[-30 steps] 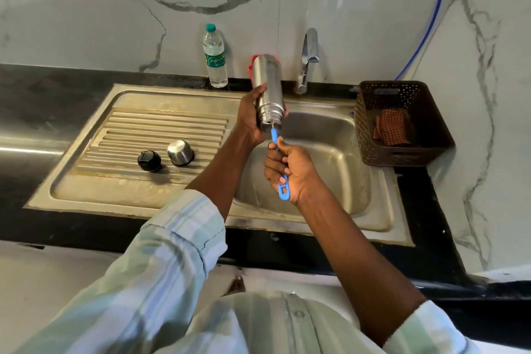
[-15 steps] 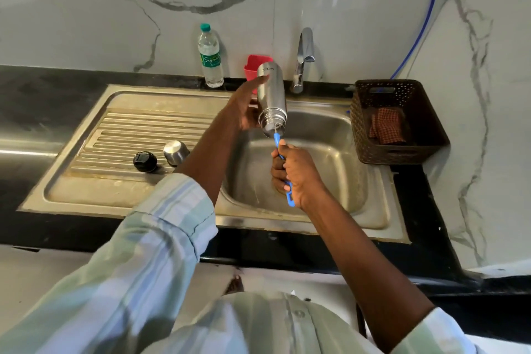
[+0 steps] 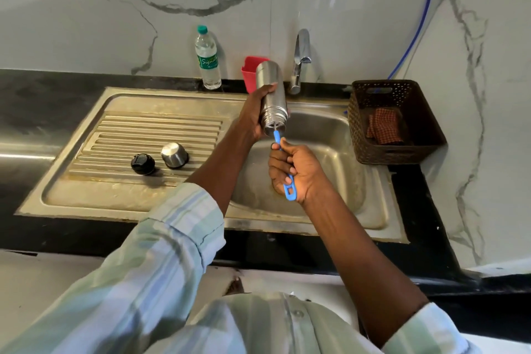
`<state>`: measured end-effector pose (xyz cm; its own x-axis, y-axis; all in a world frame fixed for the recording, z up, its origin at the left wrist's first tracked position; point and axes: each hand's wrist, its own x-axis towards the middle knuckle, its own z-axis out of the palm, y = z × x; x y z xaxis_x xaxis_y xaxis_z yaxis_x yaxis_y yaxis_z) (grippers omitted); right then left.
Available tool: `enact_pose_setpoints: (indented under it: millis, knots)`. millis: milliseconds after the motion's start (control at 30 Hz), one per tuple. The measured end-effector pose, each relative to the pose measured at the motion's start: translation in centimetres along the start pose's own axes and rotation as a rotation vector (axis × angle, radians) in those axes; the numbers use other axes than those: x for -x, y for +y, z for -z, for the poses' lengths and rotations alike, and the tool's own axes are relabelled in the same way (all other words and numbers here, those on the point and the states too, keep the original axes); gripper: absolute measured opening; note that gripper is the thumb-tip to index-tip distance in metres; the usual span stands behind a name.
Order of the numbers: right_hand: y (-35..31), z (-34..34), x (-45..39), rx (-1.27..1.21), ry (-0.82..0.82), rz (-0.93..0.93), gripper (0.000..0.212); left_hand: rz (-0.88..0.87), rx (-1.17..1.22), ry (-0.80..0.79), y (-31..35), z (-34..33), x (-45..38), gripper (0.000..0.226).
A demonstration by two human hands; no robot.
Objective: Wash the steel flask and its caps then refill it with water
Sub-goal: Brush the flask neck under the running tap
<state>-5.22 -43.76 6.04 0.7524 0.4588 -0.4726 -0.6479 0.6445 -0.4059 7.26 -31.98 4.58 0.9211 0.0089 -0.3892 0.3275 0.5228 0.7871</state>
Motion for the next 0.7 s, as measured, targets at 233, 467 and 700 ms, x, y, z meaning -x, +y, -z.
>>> enact_pose_setpoints:
  millis: [233,467,700]
  knots:
    - [0.7,-0.6,1.3,-0.034,-0.054,-0.011,0.032,-0.044,0.093,0.064,1.0,0.7,-0.8,0.052]
    - [0.8,-0.8,1.4,-0.013,-0.089,-0.024,0.032,-0.051,0.161,0.035,1.9,0.9,-0.4,0.042]
    - [0.7,-1.0,0.6,0.018,-0.068,0.001,0.032,-0.068,0.204,0.003,0.9,1.0,0.4,0.054]
